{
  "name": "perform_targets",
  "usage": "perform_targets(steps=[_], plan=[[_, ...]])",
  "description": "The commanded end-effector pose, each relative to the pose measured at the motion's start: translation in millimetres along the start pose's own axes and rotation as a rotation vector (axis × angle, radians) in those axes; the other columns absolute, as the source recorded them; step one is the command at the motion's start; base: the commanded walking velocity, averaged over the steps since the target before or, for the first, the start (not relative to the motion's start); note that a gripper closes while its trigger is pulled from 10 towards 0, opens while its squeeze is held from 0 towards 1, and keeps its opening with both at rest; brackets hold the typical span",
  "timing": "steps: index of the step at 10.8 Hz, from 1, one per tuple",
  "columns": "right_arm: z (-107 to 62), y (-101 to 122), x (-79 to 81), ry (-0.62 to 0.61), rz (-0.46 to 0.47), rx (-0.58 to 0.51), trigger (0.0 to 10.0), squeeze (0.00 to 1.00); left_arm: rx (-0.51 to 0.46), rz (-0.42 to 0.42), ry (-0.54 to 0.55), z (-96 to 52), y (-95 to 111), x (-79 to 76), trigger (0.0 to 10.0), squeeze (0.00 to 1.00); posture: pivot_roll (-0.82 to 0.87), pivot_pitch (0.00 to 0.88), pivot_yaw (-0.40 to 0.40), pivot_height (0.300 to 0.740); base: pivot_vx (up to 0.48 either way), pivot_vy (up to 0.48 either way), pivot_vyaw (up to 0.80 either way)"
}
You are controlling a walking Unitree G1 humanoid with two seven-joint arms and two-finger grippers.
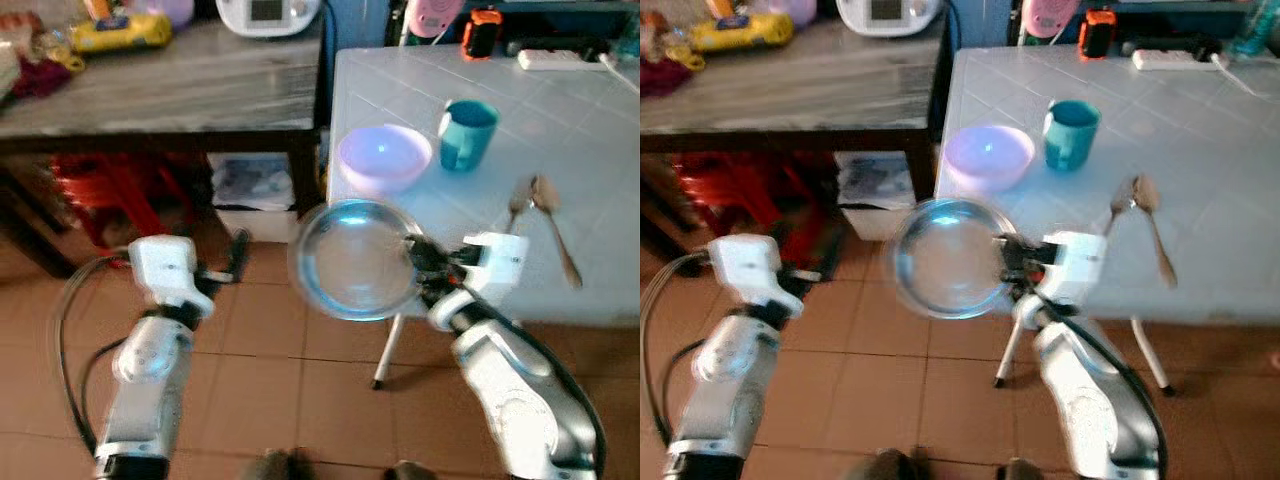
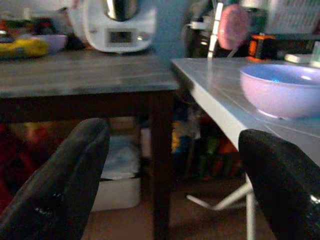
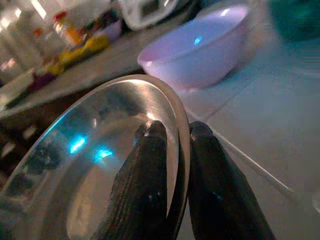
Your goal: Setting the table
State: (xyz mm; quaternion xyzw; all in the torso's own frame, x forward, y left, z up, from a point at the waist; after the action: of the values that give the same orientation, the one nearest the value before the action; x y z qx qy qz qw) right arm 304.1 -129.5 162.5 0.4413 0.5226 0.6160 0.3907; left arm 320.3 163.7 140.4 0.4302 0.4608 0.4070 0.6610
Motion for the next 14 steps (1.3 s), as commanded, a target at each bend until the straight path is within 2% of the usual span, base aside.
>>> perform_targets(steps=[1, 14], plan=[[1.5, 5.3, 7.8, 0.021, 0.003, -0.033, 10.0, 0.0, -0.003, 0.015, 0.007, -0.2, 3.3, 6.6, 10.0, 0.0, -0.11, 0.152, 0.077, 0.74, 0.0, 0.454, 0.0], [2.9, 6.3, 4.3, 0.002, -0.024, -0.067, 10.0, 0.0, -0.007, 0.014, 0.01, 3.1, -3.7, 9.8, 10.0, 0.0, -0.11, 0.136, 0.079, 0.74, 0.0, 0.45, 0.0]])
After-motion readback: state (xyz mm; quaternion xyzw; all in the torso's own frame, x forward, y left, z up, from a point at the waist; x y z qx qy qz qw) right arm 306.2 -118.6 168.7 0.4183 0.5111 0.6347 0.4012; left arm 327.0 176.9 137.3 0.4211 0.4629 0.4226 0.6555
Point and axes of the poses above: a point about 5 cm out from each wrist's last joint towards the gripper, its own z axis pointing out of the wrist towards the gripper, its own y axis along the axis of the wrist's last joint, x = y × z, the point moved 3 cm from there along z, pointing out of the wrist towards the gripper, and after that the axes turned 13 degrees about -z, right-handed, at the moved point
